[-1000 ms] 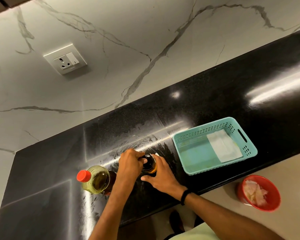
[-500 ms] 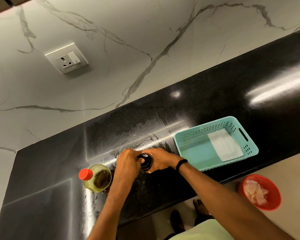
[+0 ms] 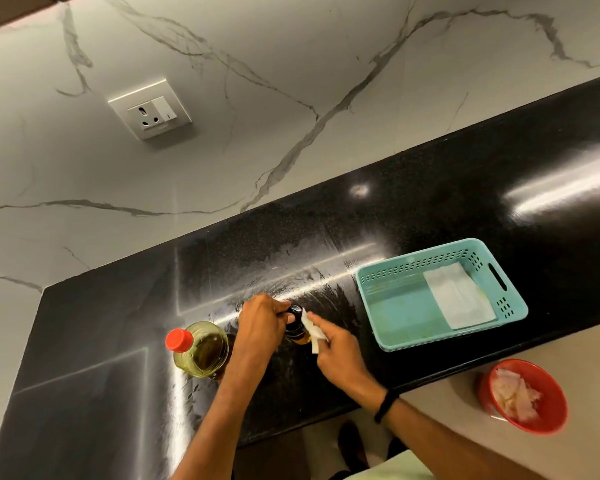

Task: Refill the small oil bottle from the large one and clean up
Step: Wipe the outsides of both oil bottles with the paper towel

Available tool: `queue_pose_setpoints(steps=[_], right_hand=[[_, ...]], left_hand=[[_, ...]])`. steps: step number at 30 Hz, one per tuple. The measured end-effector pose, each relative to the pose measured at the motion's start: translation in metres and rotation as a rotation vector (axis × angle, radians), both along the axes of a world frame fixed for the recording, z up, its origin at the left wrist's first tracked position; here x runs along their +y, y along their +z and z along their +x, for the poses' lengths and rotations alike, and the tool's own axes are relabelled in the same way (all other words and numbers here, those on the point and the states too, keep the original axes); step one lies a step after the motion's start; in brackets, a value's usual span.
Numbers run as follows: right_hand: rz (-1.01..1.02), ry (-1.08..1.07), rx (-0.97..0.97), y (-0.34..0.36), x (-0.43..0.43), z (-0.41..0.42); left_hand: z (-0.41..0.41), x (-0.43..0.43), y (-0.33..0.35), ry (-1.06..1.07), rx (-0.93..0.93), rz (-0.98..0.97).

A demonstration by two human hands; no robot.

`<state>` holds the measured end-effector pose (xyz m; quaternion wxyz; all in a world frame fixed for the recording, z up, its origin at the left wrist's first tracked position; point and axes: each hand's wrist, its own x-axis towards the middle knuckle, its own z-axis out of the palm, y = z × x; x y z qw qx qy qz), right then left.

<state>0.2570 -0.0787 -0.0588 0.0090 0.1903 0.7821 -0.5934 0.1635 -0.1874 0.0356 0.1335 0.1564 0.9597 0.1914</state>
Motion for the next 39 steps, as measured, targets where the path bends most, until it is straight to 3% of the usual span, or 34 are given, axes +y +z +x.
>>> queue_pose_setpoints(steps=[9, 13, 16, 23, 30, 39], right_hand=[[0.013, 0.284, 0.083, -0.003, 0.01, -0.056], [-0.056, 0.245, -0.03, -0.003, 0.005, -0.028], [-0.116, 0.209, -0.009, -0.013, -0.014, 0.004], [-0.162, 0.308, -0.153, -0.015, 0.008, -0.055], [-0.301, 0.219, -0.125, -0.023, -0.019, 0.004], [-0.351, 0.254, -0.207, -0.01, 0.004, -0.053]], left_hand=[[-0.002, 0.0, -0.005, -0.016, 0.03, -0.015], [0.0, 0.0, -0.006, 0.015, 0.023, 0.014], [-0.002, 0.001, -0.006, 0.002, 0.023, 0.007], [-0.003, -0.001, -0.01, 0.041, 0.022, 0.006], [-0.005, 0.0, -0.014, 0.039, 0.022, 0.016], [-0.004, 0.0, -0.013, 0.036, 0.027, 0.01]])
